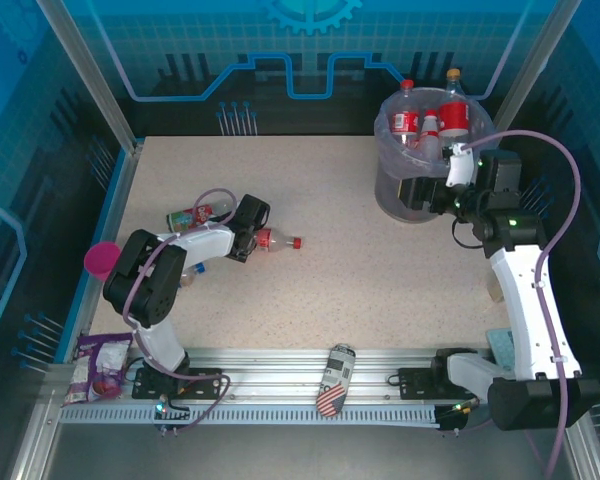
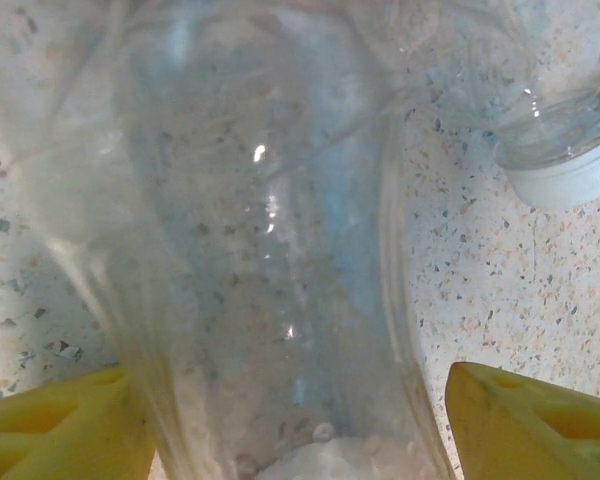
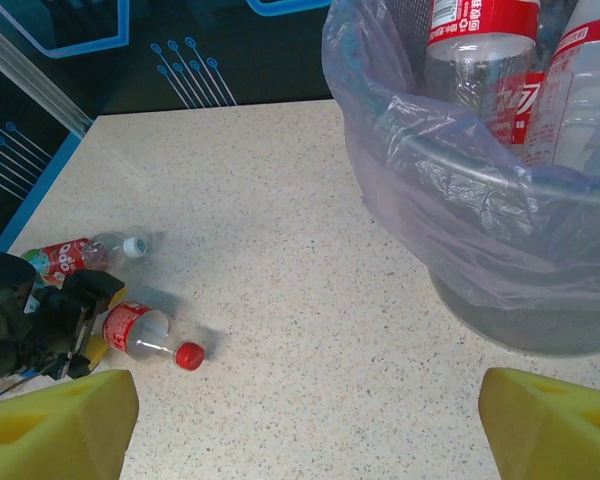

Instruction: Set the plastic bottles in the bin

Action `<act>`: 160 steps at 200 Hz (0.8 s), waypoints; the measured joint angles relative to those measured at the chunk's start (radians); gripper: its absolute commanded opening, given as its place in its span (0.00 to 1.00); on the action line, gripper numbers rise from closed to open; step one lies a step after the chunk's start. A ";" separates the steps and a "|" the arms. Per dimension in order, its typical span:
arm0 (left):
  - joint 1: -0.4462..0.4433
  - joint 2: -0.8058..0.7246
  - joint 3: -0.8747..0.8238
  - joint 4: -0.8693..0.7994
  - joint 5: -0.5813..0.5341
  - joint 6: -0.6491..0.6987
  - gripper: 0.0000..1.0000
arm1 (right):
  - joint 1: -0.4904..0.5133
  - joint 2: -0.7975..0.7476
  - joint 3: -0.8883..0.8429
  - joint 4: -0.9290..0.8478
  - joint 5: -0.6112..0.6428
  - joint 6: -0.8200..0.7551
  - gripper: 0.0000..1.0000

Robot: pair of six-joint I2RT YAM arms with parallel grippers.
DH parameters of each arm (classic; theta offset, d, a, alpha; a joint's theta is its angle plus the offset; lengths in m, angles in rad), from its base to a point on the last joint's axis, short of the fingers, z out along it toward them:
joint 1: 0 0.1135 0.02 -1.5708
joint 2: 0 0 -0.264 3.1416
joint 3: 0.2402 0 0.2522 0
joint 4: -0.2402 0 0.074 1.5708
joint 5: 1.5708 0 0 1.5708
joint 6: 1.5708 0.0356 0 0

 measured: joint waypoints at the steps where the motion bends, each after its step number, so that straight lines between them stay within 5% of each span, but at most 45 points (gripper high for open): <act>1: 0.000 0.000 0.000 0.001 0.001 -0.001 0.70 | 0.000 0.000 0.000 0.000 0.000 0.000 0.89; 82: -0.018 -0.072 -0.075 0.039 0.074 0.080 0.63 | 0.105 -0.114 -0.032 -0.033 -0.022 0.023 0.89; 160: -0.055 -0.257 -0.158 0.275 0.348 0.558 0.59 | 0.307 -0.105 -0.139 -0.035 0.013 0.084 0.89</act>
